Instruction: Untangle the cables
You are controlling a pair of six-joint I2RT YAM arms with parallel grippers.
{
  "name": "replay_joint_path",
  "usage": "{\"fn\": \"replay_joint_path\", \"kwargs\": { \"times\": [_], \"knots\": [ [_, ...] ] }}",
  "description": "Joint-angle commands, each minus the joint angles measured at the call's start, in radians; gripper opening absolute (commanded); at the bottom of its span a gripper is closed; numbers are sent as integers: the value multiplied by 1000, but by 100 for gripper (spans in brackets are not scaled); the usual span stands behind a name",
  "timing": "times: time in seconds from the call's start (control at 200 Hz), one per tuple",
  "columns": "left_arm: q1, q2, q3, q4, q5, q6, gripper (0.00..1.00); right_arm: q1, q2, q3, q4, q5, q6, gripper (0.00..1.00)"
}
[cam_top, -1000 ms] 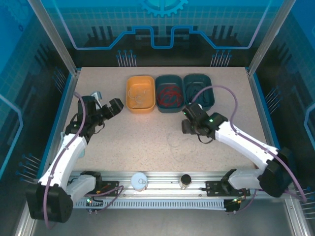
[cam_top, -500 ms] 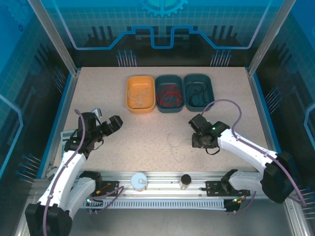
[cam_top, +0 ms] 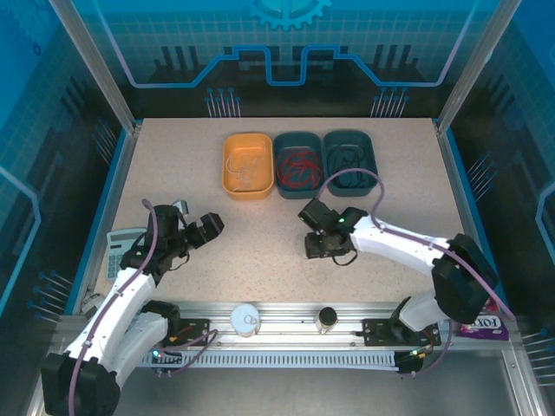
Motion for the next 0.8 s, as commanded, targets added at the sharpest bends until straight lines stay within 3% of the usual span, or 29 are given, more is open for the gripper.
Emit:
{"fn": "replay_joint_path", "kwargs": {
  "times": [0.0,0.28,0.325,0.38,0.435,0.795],
  "knots": [
    [-7,3,-15,17,-16,-15,99,43,97,88,21,-9,-14,53],
    [-6,14,-24,23,-15,-8,99,52,324,258,-47,67,-42,44],
    [-7,14,-24,22,-19,-8,99,50,343,272,-34,64,-59,34],
    [-7,14,-23,22,-21,-8,99,47,360,295,-24,58,-81,11],
    [-7,14,-22,19,-25,-7,99,48,368,333,-37,64,-103,0],
    [-7,-1,-15,-9,-64,-3,99,120,288,743,-225,166,-326,0]
  ]
}}
